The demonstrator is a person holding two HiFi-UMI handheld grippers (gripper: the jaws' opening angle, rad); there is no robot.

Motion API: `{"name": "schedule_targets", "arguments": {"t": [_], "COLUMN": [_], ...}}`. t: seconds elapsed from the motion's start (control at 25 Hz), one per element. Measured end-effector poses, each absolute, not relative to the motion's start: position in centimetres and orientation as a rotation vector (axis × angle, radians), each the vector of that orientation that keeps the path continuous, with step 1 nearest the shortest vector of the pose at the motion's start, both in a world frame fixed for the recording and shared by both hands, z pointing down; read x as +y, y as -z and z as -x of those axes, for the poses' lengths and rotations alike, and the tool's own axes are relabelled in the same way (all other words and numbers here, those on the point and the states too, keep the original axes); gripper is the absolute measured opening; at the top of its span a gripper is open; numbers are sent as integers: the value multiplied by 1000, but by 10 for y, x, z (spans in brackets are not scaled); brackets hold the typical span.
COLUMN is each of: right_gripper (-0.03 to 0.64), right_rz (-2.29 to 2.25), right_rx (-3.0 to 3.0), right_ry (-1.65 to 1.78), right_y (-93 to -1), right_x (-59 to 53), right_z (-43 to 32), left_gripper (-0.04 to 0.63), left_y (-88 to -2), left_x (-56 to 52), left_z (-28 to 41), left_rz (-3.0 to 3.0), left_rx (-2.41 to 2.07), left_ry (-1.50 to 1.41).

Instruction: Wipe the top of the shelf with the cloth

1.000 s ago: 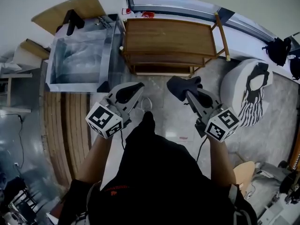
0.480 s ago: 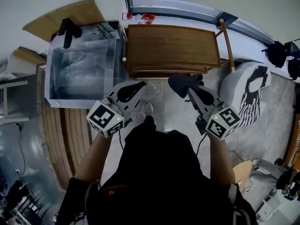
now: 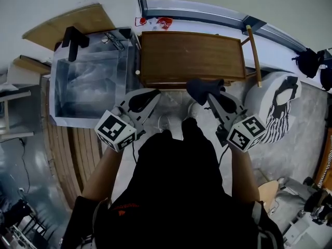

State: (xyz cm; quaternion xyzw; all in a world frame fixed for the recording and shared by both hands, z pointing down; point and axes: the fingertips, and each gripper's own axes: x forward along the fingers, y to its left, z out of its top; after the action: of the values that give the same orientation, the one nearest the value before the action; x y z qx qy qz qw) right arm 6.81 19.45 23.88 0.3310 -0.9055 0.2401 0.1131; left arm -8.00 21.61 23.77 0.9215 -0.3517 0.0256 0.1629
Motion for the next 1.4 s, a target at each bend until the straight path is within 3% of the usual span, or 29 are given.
{"name": "schedule_targets", "arguments": {"t": [0.96, 1.4], "right_gripper": [34, 34], "right_rz": [-666, -525], "right_rx": [-2714, -2730], "right_ry": [-645, -571], "right_y": [-269, -290], "right_x": [-3, -56], "right_z": [-120, -107], "left_gripper": [28, 28], "left_y": [-267, -286], "left_x": [49, 13], "left_z": [-6, -22], "left_rz": [-2418, -2326], "left_rx": [-1228, -1312], "left_ry": [-172, -208]}}
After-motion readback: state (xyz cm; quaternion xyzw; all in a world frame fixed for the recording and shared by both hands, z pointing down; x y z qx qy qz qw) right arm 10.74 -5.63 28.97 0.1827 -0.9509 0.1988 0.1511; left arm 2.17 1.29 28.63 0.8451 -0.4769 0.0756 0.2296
